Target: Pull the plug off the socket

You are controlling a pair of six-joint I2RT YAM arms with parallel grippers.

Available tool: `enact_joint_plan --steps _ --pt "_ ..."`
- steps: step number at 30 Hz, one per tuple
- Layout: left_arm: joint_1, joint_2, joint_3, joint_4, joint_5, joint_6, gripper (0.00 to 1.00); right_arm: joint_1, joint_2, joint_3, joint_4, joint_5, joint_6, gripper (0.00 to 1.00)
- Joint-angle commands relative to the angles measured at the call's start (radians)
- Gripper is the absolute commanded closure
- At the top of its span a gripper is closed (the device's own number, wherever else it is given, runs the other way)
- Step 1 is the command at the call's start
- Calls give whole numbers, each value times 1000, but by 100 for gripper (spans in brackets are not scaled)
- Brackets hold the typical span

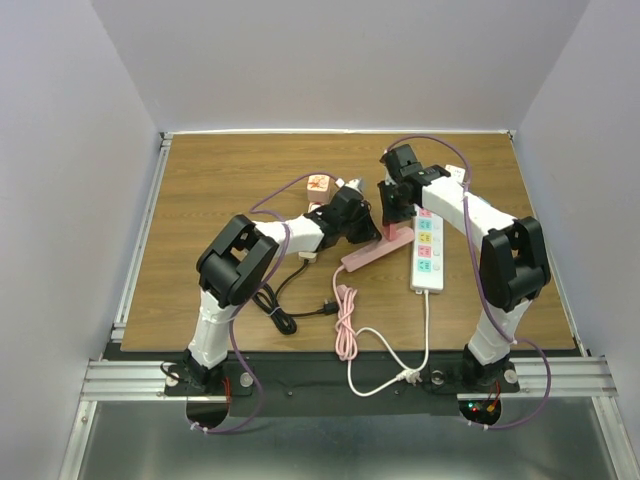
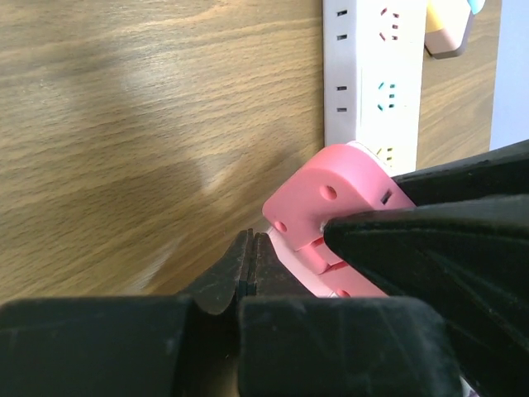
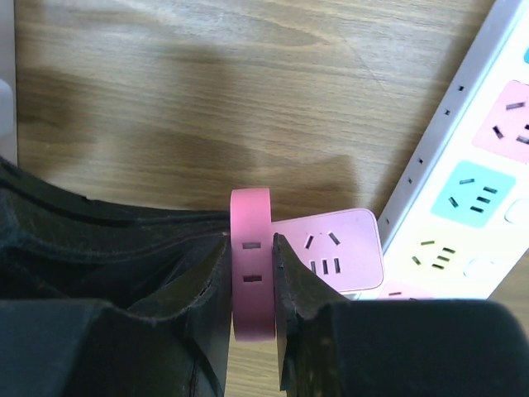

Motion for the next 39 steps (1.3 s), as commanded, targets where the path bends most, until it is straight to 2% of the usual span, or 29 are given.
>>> enact_joint_plan --steps 1,10,13,16,19,21,26,31,39 --pt "-35 33 -11 -199 -62 19 100 9 -19 107 250 85 82 100" --pt "19 -169 -6 -243 -219 5 100 9 36 99 521 -16 18 100" --pt "28 -184 12 -243 -228 13 100 10 36 63 544 -5 15 100" --pt "28 -185 14 -243 -218 10 100 9 -18 -42 580 18 20 99" --pt "26 -154 -4 -243 -201 -1 100 10 -103 -180 704 54 17 99" --pt "25 -140 -10 -231 -169 -7 100 9 -102 -176 704 74 18 100" --pt "26 -96 22 -235 -189 7 100 9 -75 -142 638 33 10 100" --pt "28 -88 74 -240 -189 14 100 9 -113 -246 640 -14 21 100" --pt "22 -13 131 -243 -176 16 100 14 -186 -388 649 -1 43 100"
